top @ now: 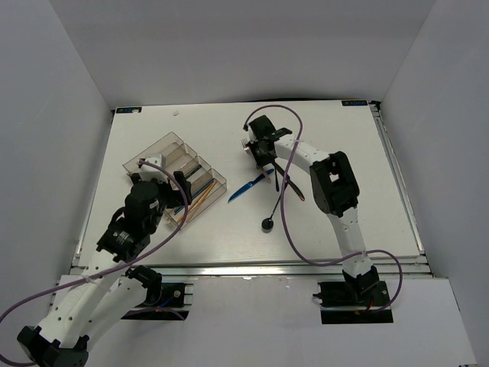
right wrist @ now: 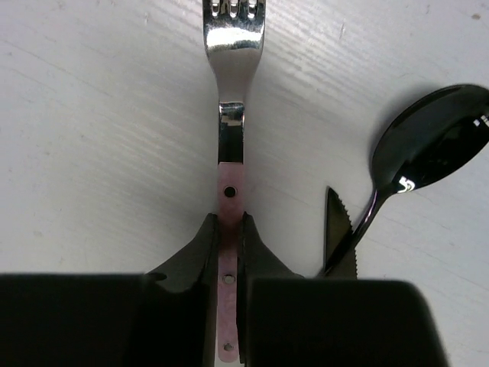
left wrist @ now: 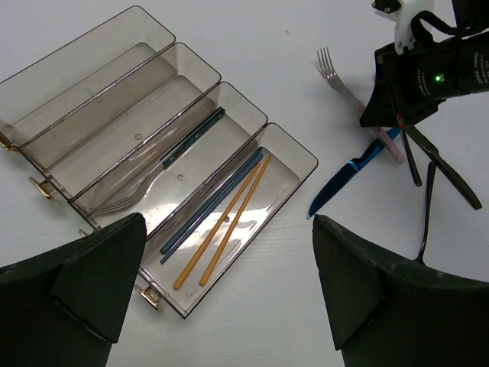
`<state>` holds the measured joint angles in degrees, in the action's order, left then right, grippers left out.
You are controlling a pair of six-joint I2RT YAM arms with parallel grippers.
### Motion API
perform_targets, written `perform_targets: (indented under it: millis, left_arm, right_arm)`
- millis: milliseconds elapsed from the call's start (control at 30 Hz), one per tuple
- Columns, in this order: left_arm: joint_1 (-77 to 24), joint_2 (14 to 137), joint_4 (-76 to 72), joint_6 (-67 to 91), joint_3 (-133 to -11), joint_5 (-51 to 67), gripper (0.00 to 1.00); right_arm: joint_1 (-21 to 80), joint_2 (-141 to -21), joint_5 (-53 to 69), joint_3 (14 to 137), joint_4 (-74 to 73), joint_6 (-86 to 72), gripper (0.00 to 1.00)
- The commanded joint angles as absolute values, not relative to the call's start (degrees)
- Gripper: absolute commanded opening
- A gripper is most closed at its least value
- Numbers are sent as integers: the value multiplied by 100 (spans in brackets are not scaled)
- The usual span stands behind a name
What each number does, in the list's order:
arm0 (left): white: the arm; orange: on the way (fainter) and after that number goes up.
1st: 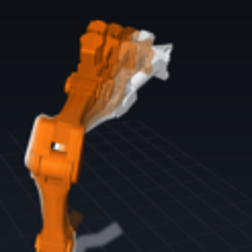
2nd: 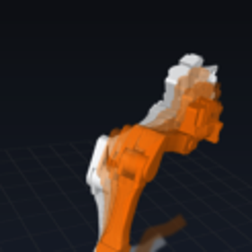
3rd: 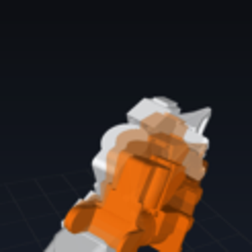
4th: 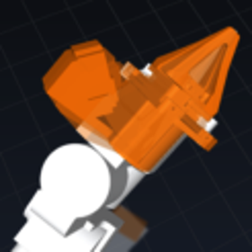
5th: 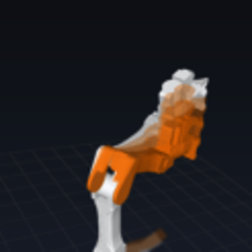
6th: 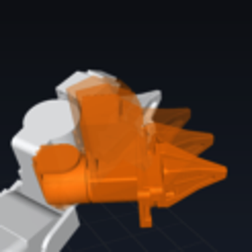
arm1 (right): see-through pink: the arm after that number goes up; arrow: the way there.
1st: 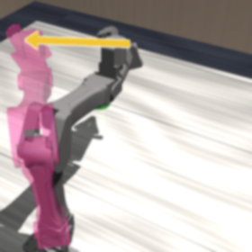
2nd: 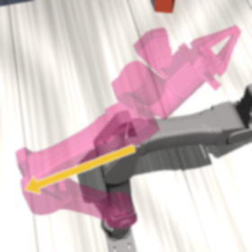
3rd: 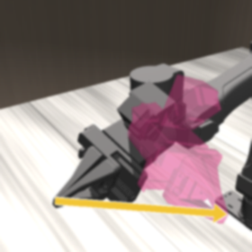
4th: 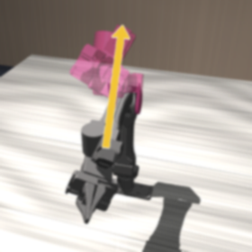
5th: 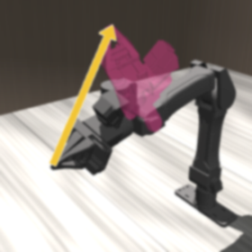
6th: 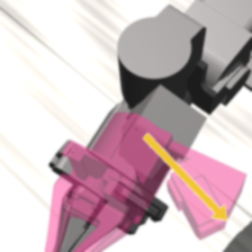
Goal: Sort the eating utensils into containers
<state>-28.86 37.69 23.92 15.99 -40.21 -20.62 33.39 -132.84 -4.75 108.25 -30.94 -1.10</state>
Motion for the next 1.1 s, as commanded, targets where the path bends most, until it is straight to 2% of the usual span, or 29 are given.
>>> perform_targets:
  millis: [0, 200, 367, 533, 767, 867, 900, 967, 1000, 1067]
  left_arm:
    - [-2892, 3832, 2207, 1810, -4192, -1829, 98]
    - [-2892, 4569, 986, 3118, -4622, -406, 98]
    - [-2953, 5545, -1280, 4779, -4377, 781, 98]
    - [-3304, 6230, -2030, 5107, -4692, 660, 98]
    - [-3585, 6688, -2056, 5238, -4861, 448, 97]
    - [-3656, 6785, -2250, 5361, -4755, 448, 89]
    - [-3674, 6846, -2189, 5353, -4798, 422, 77]
    - [-3691, 6917, -1934, 5335, -4869, 378, 65]
    - [-3691, 6952, -1855, 5335, -4904, 361, 55]
    - [-3691, 7022, -1627, 5318, -5001, 343, 44]
  right_arm:
    - [3401, -12798, -352, 10574, -3015, -158, 0]
    - [3437, -11235, -80, 10197, -2910, -465, 0]
    - [3507, -9696, 1360, 9002, -2383, -1036, 0]
    - [3551, -8572, 2151, 7913, -1865, -1379, 0]
    - [3805, -7717, 2294, 7471, -1749, -1538, 0]
    - [3841, -7673, 2259, 7549, -1854, -1503, 0]
    - [3850, -7673, 2259, 7567, -1898, -1486, 0]
    - [3911, -7655, 2276, 7594, -1933, -1468, 0]
    - [3929, -7647, 2276, 7611, -1916, -1468, 0]
    - [3972, -7629, 2276, 7594, -1907, -1450, 0]
